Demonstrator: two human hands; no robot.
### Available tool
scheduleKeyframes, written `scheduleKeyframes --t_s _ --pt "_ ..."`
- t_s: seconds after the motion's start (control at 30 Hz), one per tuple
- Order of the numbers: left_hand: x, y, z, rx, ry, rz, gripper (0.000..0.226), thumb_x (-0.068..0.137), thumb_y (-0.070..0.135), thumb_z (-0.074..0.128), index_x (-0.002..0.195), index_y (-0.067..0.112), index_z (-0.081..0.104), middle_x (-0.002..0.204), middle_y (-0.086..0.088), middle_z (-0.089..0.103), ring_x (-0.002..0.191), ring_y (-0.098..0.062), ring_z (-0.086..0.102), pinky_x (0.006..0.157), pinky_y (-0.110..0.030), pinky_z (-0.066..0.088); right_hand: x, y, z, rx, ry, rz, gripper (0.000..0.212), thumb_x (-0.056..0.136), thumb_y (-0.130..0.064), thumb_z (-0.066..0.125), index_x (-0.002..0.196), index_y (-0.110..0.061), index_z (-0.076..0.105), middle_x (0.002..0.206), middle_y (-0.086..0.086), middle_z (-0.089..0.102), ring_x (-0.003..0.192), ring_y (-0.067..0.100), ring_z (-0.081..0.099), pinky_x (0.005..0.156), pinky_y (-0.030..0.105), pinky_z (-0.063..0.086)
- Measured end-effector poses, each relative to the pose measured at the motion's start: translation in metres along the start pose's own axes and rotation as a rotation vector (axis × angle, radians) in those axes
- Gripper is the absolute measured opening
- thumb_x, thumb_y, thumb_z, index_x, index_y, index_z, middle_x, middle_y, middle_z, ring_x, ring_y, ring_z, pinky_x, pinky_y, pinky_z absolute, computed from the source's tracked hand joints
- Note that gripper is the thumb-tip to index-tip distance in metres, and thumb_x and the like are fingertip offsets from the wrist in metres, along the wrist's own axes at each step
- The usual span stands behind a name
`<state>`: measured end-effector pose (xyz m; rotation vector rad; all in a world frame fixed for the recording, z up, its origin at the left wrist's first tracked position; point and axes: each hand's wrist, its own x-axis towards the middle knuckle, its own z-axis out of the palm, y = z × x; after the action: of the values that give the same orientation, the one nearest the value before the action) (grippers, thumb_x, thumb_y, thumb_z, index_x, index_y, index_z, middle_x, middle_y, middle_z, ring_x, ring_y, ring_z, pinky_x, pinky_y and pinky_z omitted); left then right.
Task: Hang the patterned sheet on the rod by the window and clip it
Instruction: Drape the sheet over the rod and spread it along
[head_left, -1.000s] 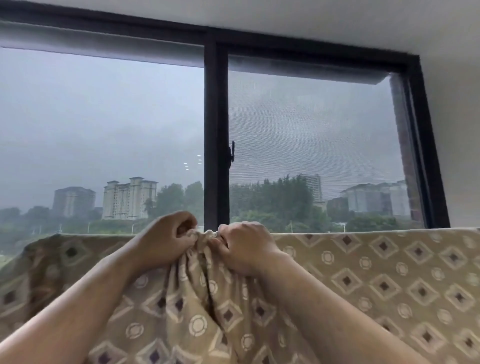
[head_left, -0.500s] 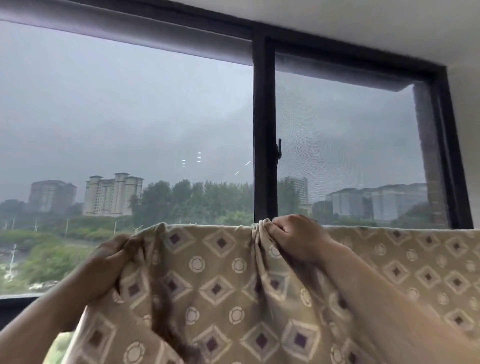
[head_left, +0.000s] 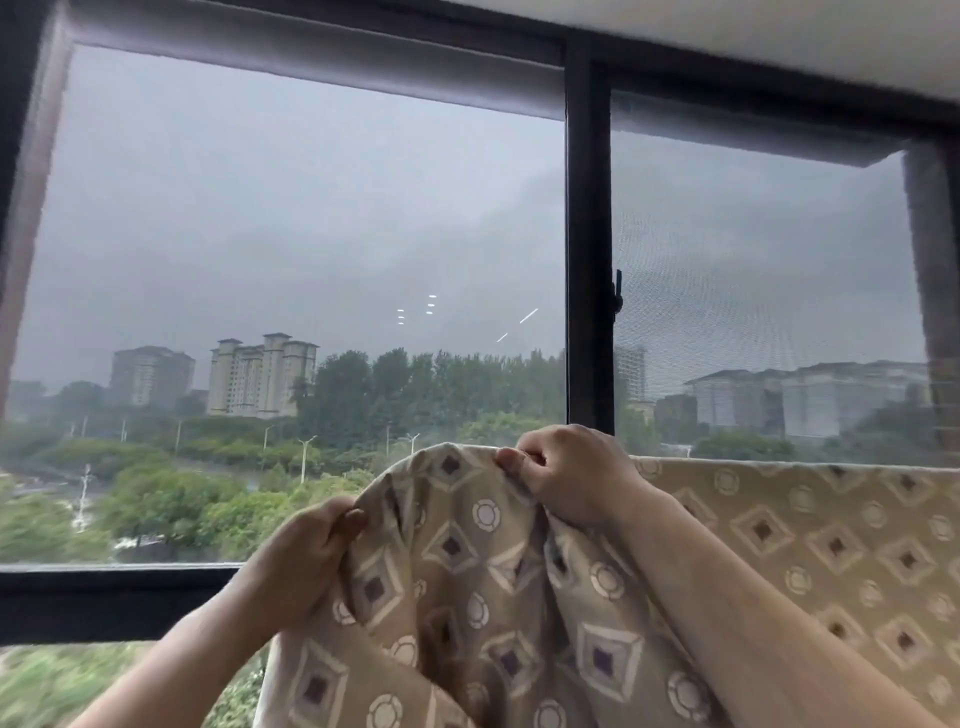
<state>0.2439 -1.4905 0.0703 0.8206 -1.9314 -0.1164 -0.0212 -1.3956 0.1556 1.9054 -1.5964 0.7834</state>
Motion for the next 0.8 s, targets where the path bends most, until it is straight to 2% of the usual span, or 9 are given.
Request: scheduleKeyframes --t_s 0.1,0.2,0.33,0.43,0.57,0.67,0.7,0.77,0.8 --pt "0.013 0.000 -0.016 0.123 0.089 0.024 0.025 0.084 0.037 0.045 0.071 0.018 0.053 0.063 0.005 0.058 0.057 -0.005 0.051 0.065 -0.036 0.045 0.001 0.004 0.000 -0.015 -0.009 0.008 0.053 0.090 -0.068 0.037 0.078 -0.022 0.061 0.081 -0.009 0.064 0.083 0.016 0.058 0.076 0.035 0.045" --pt "0.033 0.003 -0.054 0.230 0.174 0.072 0.025 0.098 0.024 0.049 0.077 0.014 0.059 0.072 -0.003 0.065 0.070 -0.023 0.061 0.063 -0.036 0.044 0.002 0.006 -0.002 -0.066 -0.039 0.015 0.058 0.086 -0.074 0.037 0.070 -0.021 0.053 0.074 -0.010 0.056 0.078 0.017 0.056 0.075 0.036 0.045" --pt "0.055 -0.033 -0.120 0.378 0.280 0.074 0.020 0.098 0.020 0.048 0.087 0.014 0.064 0.083 -0.013 0.069 0.080 -0.030 0.064 0.069 -0.037 0.048 0.009 0.010 -0.002 -0.096 -0.083 0.065 0.067 0.073 -0.087 0.035 0.065 -0.022 0.049 0.070 -0.008 0.056 0.075 0.017 0.057 0.073 0.036 0.048" --pt "0.056 -0.098 -0.152 0.445 0.099 -0.038 0.019 0.096 0.024 0.054 0.082 0.020 0.065 0.084 -0.010 0.070 0.084 -0.030 0.066 0.075 -0.040 0.050 0.013 0.004 0.001 -0.098 -0.113 0.096 0.074 0.061 -0.092 0.030 0.061 -0.021 0.049 0.065 -0.007 0.056 0.071 0.018 0.057 0.069 0.036 0.047" --pt "0.047 -0.167 -0.141 0.360 -0.107 -0.092 0.027 0.090 0.005 0.061 0.068 0.020 0.064 0.074 -0.006 0.070 0.077 -0.025 0.066 0.066 -0.033 0.043 0.021 -0.023 0.004 -0.099 -0.176 0.127 0.060 0.073 -0.079 0.051 0.063 -0.020 0.049 0.065 -0.005 0.058 0.069 0.017 0.059 0.067 0.036 0.048" --pt "0.046 -0.194 -0.122 0.303 -0.136 -0.128 0.042 0.085 -0.008 0.058 0.056 0.023 0.056 0.061 0.006 0.061 0.068 -0.023 0.062 0.061 -0.022 0.041 0.033 -0.059 0.016 -0.101 -0.186 0.062 0.050 0.076 -0.075 0.053 0.072 -0.026 0.052 0.073 -0.008 0.060 0.071 0.015 0.058 0.068 0.036 0.049" --pt "0.047 -0.199 -0.117 0.301 -0.160 -0.174 0.042 0.084 -0.007 0.057 0.055 0.024 0.055 0.061 0.005 0.060 0.072 -0.026 0.063 0.062 -0.025 0.042 0.038 -0.071 0.023 -0.092 -0.180 0.041 0.045 0.078 -0.072 0.053 0.076 -0.027 0.052 0.076 -0.009 0.060 0.072 0.014 0.058 0.068 0.036 0.049" --pt "0.044 -0.198 -0.106 0.355 -0.197 -0.249 0.027 0.085 0.005 0.057 0.065 0.022 0.059 0.075 -0.003 0.065 0.085 -0.030 0.065 0.069 -0.033 0.045 0.048 -0.090 0.035 -0.109 -0.159 0.029 0.036 0.083 -0.065 0.053 0.079 -0.030 0.051 0.079 -0.011 0.058 0.077 0.016 0.058 0.069 0.036 0.047" --pt "0.036 -0.193 -0.097 0.376 -0.137 -0.234 0.013 0.084 0.012 0.058 0.075 0.021 0.061 0.085 -0.006 0.066 0.089 -0.031 0.064 0.073 -0.035 0.046 0.052 -0.094 0.040 -0.133 -0.145 0.036 0.034 0.085 -0.063 0.052 0.077 -0.030 0.049 0.078 -0.012 0.056 0.078 0.017 0.057 0.070 0.035 0.046"
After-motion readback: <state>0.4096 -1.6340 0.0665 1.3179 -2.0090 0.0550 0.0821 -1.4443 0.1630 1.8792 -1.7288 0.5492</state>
